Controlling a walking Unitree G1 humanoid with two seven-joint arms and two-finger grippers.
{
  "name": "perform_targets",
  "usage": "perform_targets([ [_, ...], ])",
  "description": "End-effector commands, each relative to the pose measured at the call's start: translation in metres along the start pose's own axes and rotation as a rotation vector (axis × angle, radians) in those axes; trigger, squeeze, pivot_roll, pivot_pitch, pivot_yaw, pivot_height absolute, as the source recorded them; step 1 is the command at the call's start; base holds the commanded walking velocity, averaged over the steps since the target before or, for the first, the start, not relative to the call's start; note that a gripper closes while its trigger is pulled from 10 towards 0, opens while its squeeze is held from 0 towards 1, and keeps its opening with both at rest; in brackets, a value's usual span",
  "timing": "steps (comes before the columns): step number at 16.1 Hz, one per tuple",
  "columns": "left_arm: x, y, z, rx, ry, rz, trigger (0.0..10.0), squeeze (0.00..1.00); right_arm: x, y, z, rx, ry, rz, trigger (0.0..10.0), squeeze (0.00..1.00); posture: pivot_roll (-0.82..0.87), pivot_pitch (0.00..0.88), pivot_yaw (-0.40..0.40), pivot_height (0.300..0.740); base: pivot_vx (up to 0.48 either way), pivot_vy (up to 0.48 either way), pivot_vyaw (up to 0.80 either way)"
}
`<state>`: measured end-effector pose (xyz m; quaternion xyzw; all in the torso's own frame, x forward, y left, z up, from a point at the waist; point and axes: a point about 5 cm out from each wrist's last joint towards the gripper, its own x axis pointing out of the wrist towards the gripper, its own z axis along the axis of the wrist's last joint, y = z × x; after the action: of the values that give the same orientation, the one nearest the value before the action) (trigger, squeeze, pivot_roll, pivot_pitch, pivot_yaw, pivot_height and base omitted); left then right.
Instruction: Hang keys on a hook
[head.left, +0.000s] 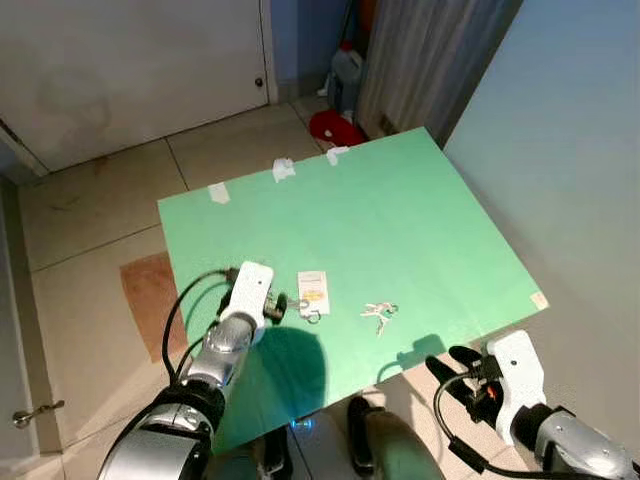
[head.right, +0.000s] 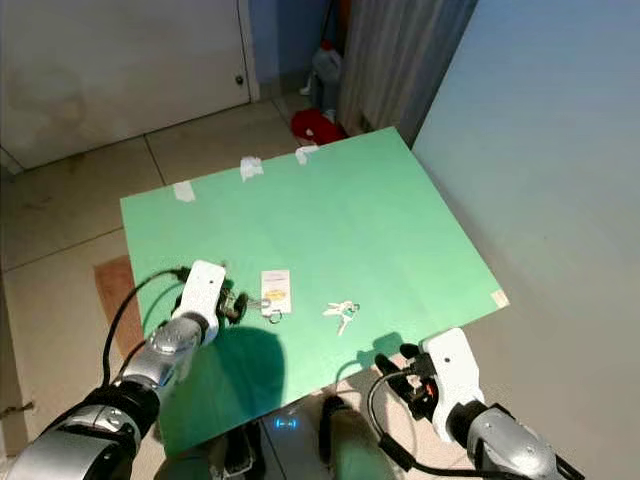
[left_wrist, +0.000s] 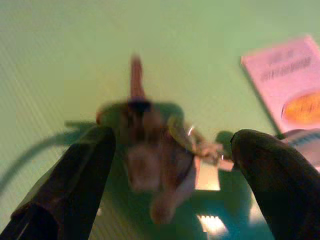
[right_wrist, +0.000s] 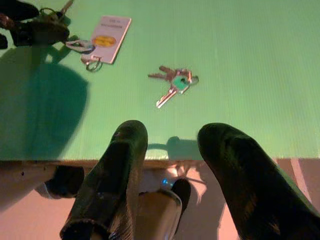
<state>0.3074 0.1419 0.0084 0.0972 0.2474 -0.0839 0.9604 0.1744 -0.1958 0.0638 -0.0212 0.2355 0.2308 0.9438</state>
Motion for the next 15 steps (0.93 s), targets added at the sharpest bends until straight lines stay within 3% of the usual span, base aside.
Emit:
perform_targets([
  [1,-0.0008,-0.0030,-0.0087,-0.015,0.049,0.001,10.0,0.00,-0.0057,-0.0020,0.0001,0.004,0.008,-0.020,10.0,0.00,-0.41,0.293,-0.019,0.740,0.000,0.000,0.00],
  [4,-0.0008,-0.0059,-0.0117,-0.023,0.071,-0.001,10.0,0.00,-0.0089,-0.0022,-0.0018,0.008,0.016,-0.029,10.0,0.00,-0.41,0.296,-0.017,0.740,0.000,0.000,0.00],
  [5,-0.0011,-0.0058,-0.0147,-0.031,0.090,0.003,3.8,0.00,-0.0085,-0.0016,-0.0018,0.010,0.017,-0.030,10.0,0.00,-0.41,0.297,-0.016,0.740,0.000,0.000,0.00],
  [6,-0.0011,-0.0062,-0.0156,-0.049,0.095,-0.006,0.0,0.00,-0.0081,-0.0013,-0.0016,0.010,0.017,-0.030,10.0,0.00,-0.41,0.297,-0.016,0.740,0.000,0.000,0.00],
  [15,-0.0009,-0.0088,-0.0063,-0.099,0.005,-0.074,0.0,0.00,-0.0055,0.0009,-0.0033,0.012,0.028,-0.020,10.0,0.00,-0.39,0.295,-0.017,0.740,0.000,0.000,0.00],
])
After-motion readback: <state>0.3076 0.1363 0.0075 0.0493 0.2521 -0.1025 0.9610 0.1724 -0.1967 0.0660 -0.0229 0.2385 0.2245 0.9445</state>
